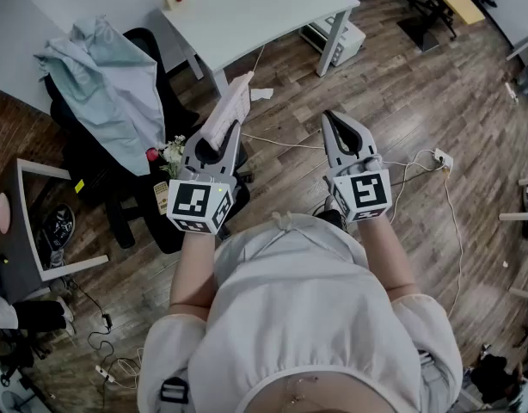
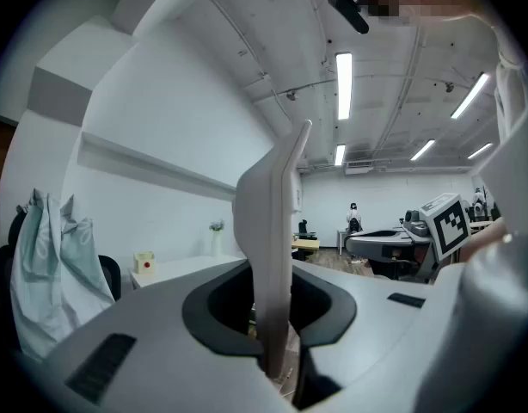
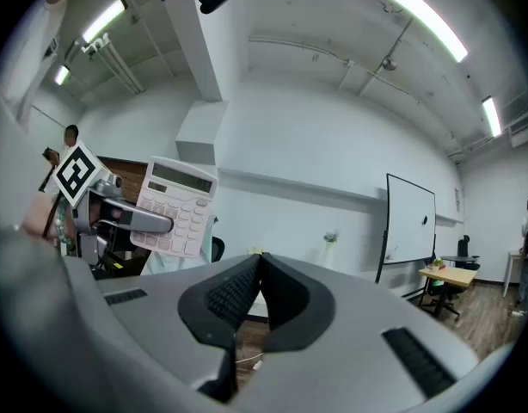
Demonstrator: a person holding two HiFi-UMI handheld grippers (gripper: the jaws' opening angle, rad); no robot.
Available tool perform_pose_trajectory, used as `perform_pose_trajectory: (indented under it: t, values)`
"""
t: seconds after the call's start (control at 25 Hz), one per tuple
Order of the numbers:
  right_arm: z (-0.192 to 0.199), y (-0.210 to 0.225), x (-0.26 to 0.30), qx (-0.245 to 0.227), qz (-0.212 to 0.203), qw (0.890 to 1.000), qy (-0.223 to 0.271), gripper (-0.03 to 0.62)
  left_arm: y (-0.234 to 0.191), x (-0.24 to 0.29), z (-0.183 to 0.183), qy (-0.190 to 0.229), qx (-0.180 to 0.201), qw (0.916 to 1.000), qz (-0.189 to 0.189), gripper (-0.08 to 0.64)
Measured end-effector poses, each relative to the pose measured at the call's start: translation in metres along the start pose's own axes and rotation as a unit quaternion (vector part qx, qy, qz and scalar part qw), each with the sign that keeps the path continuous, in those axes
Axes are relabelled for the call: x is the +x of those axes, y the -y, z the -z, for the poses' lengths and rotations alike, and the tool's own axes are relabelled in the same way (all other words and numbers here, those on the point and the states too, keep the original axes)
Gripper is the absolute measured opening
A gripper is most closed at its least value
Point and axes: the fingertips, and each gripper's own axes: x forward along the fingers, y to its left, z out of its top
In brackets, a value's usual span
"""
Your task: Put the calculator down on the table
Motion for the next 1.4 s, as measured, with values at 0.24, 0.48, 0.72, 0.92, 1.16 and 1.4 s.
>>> perform_pose_trajectory:
  t: [0.24, 0.48, 0.72, 0.92, 1.16, 1.4]
  values:
    - [0.004, -0.003, 0.001, 0.004, 0.005, 1.000, -0.004, 0.003, -0.003, -0.001, 0.003, -0.001, 0.001, 1.0000, 0.005, 0.078]
    - [0.008, 0.000, 0.000, 0.012, 0.024, 1.000, -0.011, 0.003, -0.002, 0.000, 0.004, -0.004, 0.000, 0.9999, 0.015, 0.078]
    - [0.015, 0.012, 0.005, 0.017, 0.034, 0.999, -0.023, 0.005, -0.003, 0.008, 0.008, -0.010, -0.010, 0.9997, 0.019, 0.078]
    - [0.030, 0.033, 0.024, 0.024, 0.024, 0.999, -0.029, 0.005, -0.006, 0.032, 0.015, -0.017, -0.010, 0.9997, 0.010, 0.078]
    - [0.050, 0.080, 0.075, 0.029, -0.016, 0.999, -0.031, 0.005, -0.017, 0.092, 0.020, -0.031, -0.011, 0.9992, -0.025, 0.078]
    - [0.068, 0.160, 0.148, 0.040, -0.065, 0.996, -0.037, 0.005, -0.028, 0.183, 0.018, -0.045, -0.019, 0.9960, -0.075, 0.078]
